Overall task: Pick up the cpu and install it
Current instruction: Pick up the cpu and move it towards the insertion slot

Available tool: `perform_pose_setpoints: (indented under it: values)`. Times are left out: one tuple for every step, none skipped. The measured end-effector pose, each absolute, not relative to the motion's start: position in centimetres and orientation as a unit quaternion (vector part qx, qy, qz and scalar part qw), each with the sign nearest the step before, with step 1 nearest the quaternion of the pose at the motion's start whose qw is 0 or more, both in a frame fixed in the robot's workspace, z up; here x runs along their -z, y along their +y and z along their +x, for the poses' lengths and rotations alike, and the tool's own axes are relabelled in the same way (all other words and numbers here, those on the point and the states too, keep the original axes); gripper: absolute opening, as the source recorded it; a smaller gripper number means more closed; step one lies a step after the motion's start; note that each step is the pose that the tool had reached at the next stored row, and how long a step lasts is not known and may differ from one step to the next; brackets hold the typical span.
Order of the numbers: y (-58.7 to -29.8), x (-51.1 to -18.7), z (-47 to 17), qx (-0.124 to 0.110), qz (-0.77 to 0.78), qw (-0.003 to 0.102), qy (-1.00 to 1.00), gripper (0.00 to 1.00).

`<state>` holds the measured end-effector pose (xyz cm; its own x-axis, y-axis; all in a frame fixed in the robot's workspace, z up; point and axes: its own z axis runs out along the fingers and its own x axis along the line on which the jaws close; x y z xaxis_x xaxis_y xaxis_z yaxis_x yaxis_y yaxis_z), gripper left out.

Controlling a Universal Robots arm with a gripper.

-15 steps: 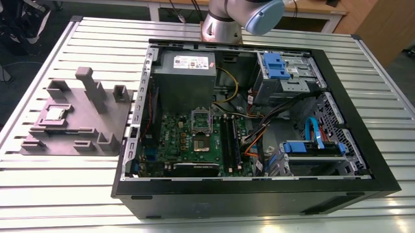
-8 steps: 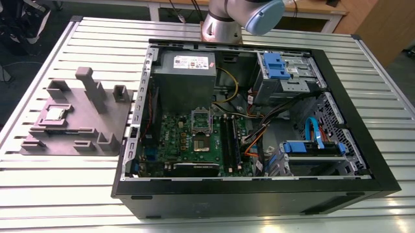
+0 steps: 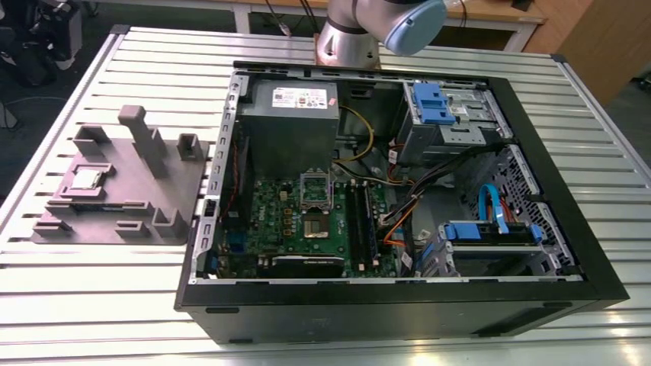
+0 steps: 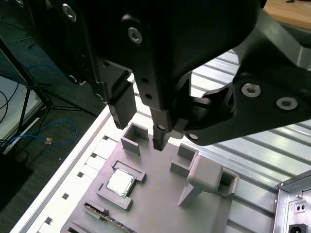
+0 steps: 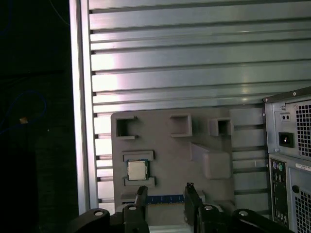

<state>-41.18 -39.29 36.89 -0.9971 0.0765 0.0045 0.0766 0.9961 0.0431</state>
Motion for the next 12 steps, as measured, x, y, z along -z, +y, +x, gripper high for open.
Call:
perform_pose_setpoints:
  values:
    - [-39.29, -36.89, -41.18, 0.022, -0.038, 0.001, -0.999, 0.41]
    - [-39.29, -36.89, -41.18, 0.022, -0.038, 0.001, -0.999, 0.47]
    - [-39.29, -36.89, -41.19, 0.022, -0.038, 0.001, -0.999, 0.47]
    - [-39.28, -36.89, -41.19, 0.022, -0.038, 0.001, -0.999, 0.53]
    - [-39.24, -36.88, -41.19, 0.022, -0.038, 0.001, -0.999, 0.59]
    - [-39.21, -36.86, -41.19, 0.022, -0.038, 0.001, -0.999, 0.59]
    - [-39.15, -36.85, -41.19, 0.022, -0.036, 0.001, -0.999, 0.59]
    - [-39.08, -36.82, -41.19, 0.022, -0.032, 0.002, -0.999, 0.59]
    - [-39.06, -36.79, -41.19, 0.022, -0.028, 0.002, -0.999, 0.59]
    - [-39.01, -36.75, -41.25, 0.022, -0.025, 0.002, -0.999, 0.59]
    - [-38.96, -36.73, -41.41, 0.022, -0.024, 0.002, -0.999, 0.59]
    - [-38.94, -36.70, -41.55, 0.022, -0.024, 0.002, -0.999, 0.59]
